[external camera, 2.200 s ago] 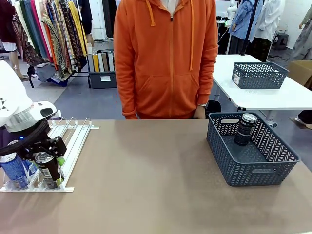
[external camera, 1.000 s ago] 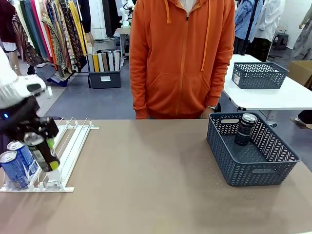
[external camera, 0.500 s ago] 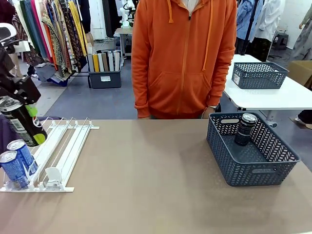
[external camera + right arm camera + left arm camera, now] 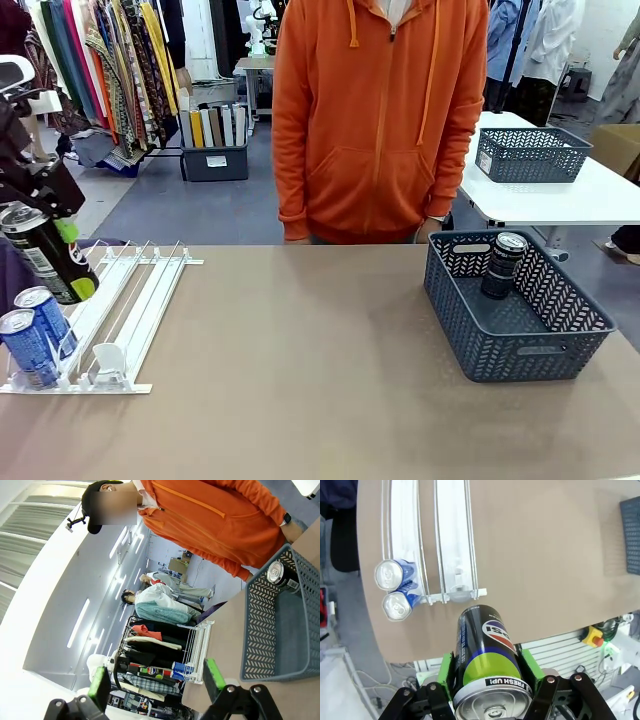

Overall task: Retrieve and store the cans from the dispenser.
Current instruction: Pick up the last remaining can from one row of the Automatic Can Dispenser and place it in the middle of the table.

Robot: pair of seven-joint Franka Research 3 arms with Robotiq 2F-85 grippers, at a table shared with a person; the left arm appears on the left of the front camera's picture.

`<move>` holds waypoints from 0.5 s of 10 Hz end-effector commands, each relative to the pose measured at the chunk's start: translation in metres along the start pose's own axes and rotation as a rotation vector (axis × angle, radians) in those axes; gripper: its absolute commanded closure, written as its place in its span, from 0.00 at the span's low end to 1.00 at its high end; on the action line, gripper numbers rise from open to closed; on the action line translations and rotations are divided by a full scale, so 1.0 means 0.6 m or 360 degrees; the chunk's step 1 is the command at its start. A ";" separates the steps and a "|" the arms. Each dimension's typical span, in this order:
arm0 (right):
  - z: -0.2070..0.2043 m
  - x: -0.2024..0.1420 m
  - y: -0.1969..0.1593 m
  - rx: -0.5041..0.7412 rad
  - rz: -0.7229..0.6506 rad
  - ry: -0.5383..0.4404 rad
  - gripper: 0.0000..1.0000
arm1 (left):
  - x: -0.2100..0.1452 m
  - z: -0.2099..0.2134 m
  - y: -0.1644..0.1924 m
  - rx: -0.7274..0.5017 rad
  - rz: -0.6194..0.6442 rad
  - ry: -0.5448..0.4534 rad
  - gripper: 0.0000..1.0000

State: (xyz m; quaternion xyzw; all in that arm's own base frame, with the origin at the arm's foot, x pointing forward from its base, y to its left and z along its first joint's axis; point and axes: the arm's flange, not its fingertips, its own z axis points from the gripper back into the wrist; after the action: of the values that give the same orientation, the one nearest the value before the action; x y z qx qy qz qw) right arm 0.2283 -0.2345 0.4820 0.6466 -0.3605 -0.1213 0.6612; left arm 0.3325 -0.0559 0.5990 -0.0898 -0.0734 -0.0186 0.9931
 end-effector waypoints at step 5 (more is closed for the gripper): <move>-0.002 0.004 0.004 0.0034 0.0030 -0.0020 0.00 | 0.159 -0.112 -0.243 0.0084 -0.0415 -0.0053 1.00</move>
State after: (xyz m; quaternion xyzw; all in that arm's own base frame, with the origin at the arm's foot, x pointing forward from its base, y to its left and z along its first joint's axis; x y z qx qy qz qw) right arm 0.2282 -0.2344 0.4822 0.6466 -0.3606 -0.1212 0.6612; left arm 0.3869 -0.1827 0.5662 -0.0763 -0.0897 -0.1242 0.9852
